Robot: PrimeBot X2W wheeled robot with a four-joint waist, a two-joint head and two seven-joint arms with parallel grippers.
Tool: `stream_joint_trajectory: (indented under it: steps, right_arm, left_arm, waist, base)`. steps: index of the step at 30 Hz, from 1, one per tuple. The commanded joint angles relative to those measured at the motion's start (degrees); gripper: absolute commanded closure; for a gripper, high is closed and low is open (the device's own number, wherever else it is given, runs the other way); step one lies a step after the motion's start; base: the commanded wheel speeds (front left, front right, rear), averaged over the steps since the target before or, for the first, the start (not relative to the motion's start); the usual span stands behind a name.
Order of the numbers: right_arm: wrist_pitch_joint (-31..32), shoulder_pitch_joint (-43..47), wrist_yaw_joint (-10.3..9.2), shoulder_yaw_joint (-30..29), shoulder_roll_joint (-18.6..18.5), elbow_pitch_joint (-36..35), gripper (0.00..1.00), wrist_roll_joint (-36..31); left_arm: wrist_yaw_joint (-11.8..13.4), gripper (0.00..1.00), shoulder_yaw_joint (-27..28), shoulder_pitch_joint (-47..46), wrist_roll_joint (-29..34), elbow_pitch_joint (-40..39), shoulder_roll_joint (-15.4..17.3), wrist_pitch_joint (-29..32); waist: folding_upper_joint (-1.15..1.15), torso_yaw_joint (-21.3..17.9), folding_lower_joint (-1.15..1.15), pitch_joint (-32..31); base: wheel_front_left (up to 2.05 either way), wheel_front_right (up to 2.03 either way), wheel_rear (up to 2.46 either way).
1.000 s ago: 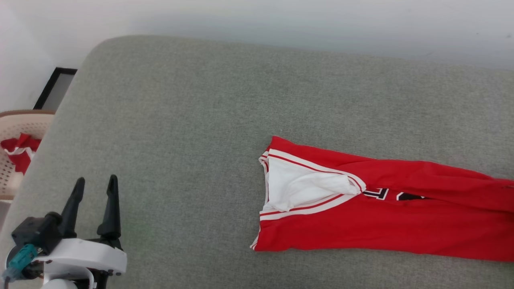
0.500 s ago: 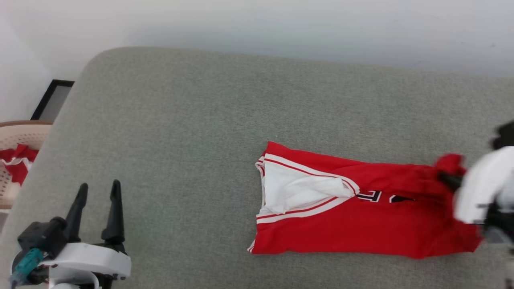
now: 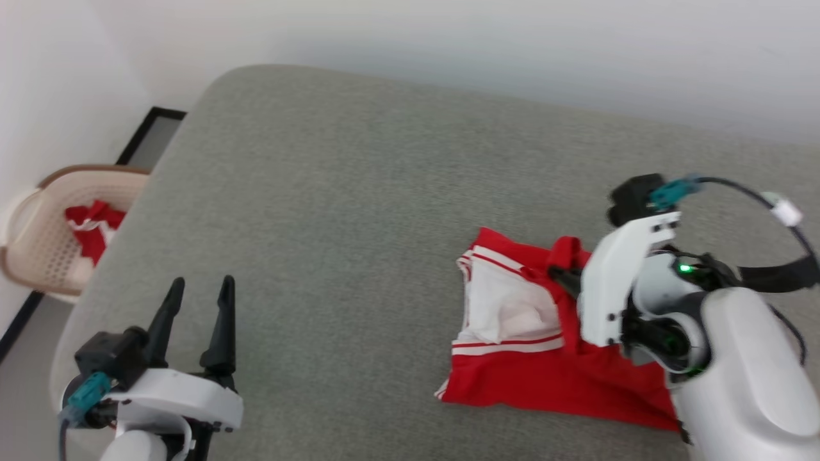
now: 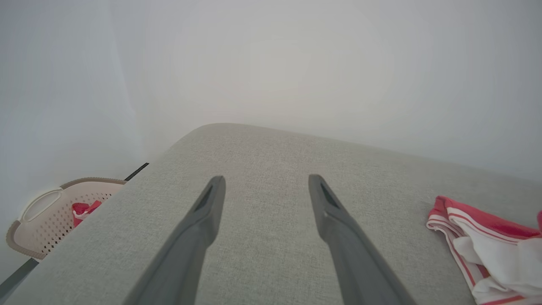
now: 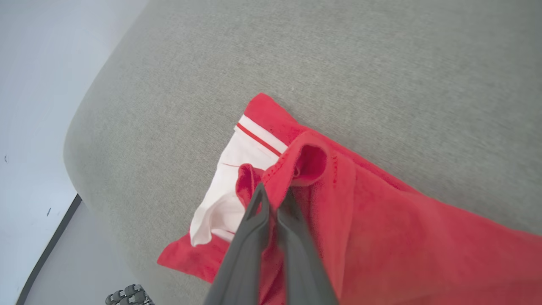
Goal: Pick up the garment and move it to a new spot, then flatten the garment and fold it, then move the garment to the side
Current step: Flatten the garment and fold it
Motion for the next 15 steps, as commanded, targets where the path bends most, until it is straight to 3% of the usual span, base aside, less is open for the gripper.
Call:
stream_joint_trajectory:
  steps: [1,14,15]
  right_arm:
    - [-1.8,-1.4,-0.10,1.5,0.4,2.3,1.00,-0.7]
    - [-13.0,-7.7,-0.10,8.3,2.0,21.5,1.00,-0.9]
    - [-13.6,-8.0,-0.10,8.8,2.1,22.6,0.85,-0.1]
  left_arm:
    - [-0.5,0.00,-0.3,-0.9,0.0,0.6,-0.4,0.0]
    - [-1.6,0.00,-1.1,-3.0,-0.4,3.7,-1.7,-0.4]
    - [-1.7,0.00,-1.1,-3.0,-0.4,3.9,-1.7,-0.5]
  waist:
    - [0.00,2.3,0.00,0.0]
    - [0.00,5.1,0.00,0.1]
    - [0.00,5.1,0.00,0.1]
  base:
    - [0.00,0.00,0.00]
    - [0.00,0.00,0.00]
    - [0.00,0.00,0.00]
